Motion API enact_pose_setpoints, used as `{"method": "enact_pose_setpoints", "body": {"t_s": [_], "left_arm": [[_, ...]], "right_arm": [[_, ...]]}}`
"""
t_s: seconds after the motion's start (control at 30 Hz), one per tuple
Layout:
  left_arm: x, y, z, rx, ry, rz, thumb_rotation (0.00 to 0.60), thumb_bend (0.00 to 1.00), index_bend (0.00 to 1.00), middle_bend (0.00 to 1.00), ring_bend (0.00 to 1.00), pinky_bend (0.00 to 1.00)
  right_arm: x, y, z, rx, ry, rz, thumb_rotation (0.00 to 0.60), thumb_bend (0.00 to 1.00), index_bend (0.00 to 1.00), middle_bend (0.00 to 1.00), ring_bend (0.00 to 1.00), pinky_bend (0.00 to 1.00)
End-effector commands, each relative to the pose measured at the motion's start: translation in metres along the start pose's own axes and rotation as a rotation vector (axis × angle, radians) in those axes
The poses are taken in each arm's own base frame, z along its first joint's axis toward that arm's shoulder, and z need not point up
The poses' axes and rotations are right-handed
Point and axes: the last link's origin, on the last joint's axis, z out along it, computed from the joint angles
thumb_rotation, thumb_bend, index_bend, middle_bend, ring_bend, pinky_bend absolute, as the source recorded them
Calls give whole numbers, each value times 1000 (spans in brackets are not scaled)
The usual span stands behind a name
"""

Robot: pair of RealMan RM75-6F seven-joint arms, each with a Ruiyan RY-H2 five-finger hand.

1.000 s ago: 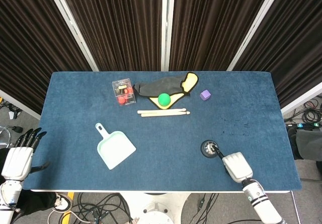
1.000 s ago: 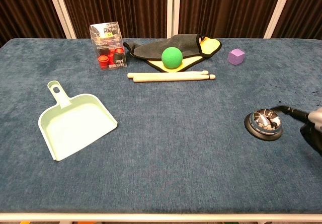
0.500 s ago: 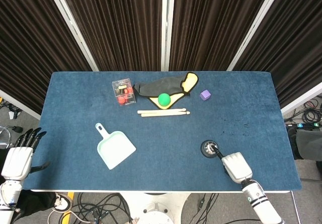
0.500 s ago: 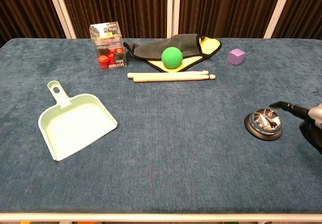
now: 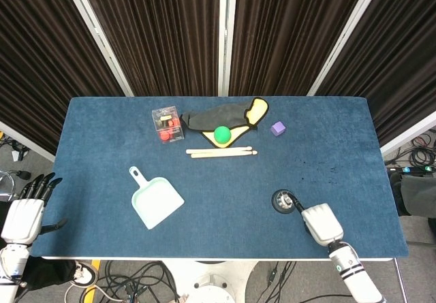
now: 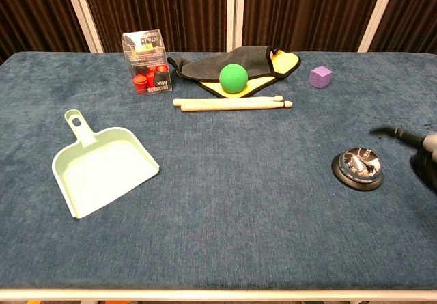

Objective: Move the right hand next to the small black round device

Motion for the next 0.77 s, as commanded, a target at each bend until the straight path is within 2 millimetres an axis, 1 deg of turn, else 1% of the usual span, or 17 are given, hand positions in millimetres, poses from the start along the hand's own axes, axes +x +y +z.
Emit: {"method": "enact_pose_setpoints", "body": {"t_s": [0.03,0.07,0.1,0.13,0.17,0.2,0.23,0.27,0.3,0.33,0.37,0.43,0.5,0.57,0.77], "left_arm": [[0,0,0,-1,1,0,600,91,144,54,0,136],[0,1,0,-2,1,1,600,92,143,54,0,136],[0,1,0,-3,0,2,600,92,143,54,0,136],[0,2,0,-3,-1,2,600,92,144,55,0,136],[0,2,0,-4,-1,2,600,91,144,55,0,136],[0,2,0,-5,-1,3,600,91,144,54,0,136],[0,3,0,-6,0,3,600,91,144,54,0,136],[0,3,1,-7,1,4,600,91,144,54,0,136],[0,4,1,-8,4,5,600,91,144,54,0,136],[1,4,1,-9,8,6,600,91,144,54,0,136],[1,4,1,-9,11,6,600,91,144,54,0,136],[0,5,1,-8,9,6,600,91,144,54,0,136],[0,5,1,-8,5,10,600,92,144,54,0,136],[-1,6,1,-11,3,10,600,92,144,54,0,136],[0,7,1,-9,5,12,600,91,144,54,0,136]], "right_arm": [[30,9,-5,-9,163,37,600,1000,0,914,894,827],[34,13,-7,-19,196,39,600,1000,1,906,873,818],[40,19,-9,-33,238,36,600,1000,2,864,820,789],[43,24,-12,-45,266,28,600,973,3,793,739,738],[45,31,-14,-60,280,16,600,853,3,651,602,629],[46,38,-16,-80,280,7,600,659,2,468,425,485],[46,47,-20,-114,262,6,600,469,2,316,264,349],[48,54,-22,-144,247,15,600,282,0,156,115,192],[51,60,-24,-172,247,30,600,157,0,48,16,68],[56,69,-27,-209,279,61,600,106,0,17,0,26],[58,72,-29,-220,295,81,600,53,0,0,0,0],[62,79,-32,-230,340,182,600,4,0,0,0,0],[64,87,-35,-239,361,198,600,0,0,0,0,0],[63,93,-37,-270,349,145,600,0,0,0,0,0],[59,87,-35,-264,324,90,600,8,0,0,0,0]]}}
